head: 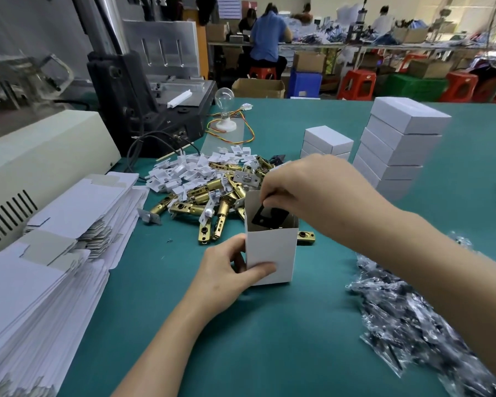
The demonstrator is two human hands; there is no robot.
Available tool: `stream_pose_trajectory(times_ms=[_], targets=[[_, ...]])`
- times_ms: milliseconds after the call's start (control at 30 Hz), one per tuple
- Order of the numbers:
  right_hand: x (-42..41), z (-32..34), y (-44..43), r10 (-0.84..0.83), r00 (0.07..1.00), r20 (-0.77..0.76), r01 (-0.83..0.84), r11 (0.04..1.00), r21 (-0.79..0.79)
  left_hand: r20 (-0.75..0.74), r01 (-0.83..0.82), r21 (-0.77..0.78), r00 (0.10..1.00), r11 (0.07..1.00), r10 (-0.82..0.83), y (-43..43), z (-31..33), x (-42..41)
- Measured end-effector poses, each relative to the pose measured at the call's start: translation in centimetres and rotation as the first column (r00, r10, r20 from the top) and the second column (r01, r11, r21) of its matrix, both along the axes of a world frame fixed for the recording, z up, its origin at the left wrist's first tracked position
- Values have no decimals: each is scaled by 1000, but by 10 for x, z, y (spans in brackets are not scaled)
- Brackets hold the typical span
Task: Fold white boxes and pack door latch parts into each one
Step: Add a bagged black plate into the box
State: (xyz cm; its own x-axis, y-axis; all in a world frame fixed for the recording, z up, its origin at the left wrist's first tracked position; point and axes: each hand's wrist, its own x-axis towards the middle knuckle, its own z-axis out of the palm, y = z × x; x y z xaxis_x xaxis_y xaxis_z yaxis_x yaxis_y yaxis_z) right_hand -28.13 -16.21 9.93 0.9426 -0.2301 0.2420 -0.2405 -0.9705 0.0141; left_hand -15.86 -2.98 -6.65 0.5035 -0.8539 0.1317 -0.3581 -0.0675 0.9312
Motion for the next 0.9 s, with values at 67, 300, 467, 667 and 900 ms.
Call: stream_pose_trajectory(times_ms=[67,300,467,667,900], targets=[[8,-1,8,13,997,-78,-17,998,-60,-1,-4,-1,1000,1000,4,0,-1,1],[18,-12,11,115,991,-70,-96,966,240,-3,-10,-17,1000,1000,10,0,-3,1],[20,-23,9,115,983,-142,-61,938,342,-7,-12,-8,1000,1000,12,-1,-3,2],[11,-19,7,150,987,-56,-121,930,348,-10,-5,-5,1000,1000,5,-1,-5,4],[-41,13,-47,-106,932,346,-26,934,356,27,19,-2,999,1000,-19,-2,-6,5]])
